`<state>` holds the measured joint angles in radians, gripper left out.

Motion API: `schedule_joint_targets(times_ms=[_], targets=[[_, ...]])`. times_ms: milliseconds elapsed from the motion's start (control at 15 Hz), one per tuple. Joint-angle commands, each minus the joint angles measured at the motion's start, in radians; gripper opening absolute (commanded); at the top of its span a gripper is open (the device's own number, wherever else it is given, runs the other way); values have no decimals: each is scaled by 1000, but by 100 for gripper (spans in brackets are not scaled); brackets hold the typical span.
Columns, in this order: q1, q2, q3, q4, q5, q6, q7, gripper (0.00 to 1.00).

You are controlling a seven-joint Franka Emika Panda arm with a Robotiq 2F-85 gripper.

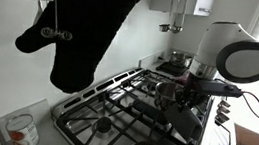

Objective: Move the pot to the right, then remove the cloth from the pot handle and pour water in the pot

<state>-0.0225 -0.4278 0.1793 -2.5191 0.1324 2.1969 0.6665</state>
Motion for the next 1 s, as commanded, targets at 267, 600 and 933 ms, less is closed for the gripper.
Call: schedule_joint_targets(times_ms=[267, 600, 933], targets=[[-41, -32, 1, -33, -62, 6, 168, 10], [-81, -45, -30, -54, -115, 41, 191, 10], [-134, -62, -62, -71, -160, 53, 211, 10]])
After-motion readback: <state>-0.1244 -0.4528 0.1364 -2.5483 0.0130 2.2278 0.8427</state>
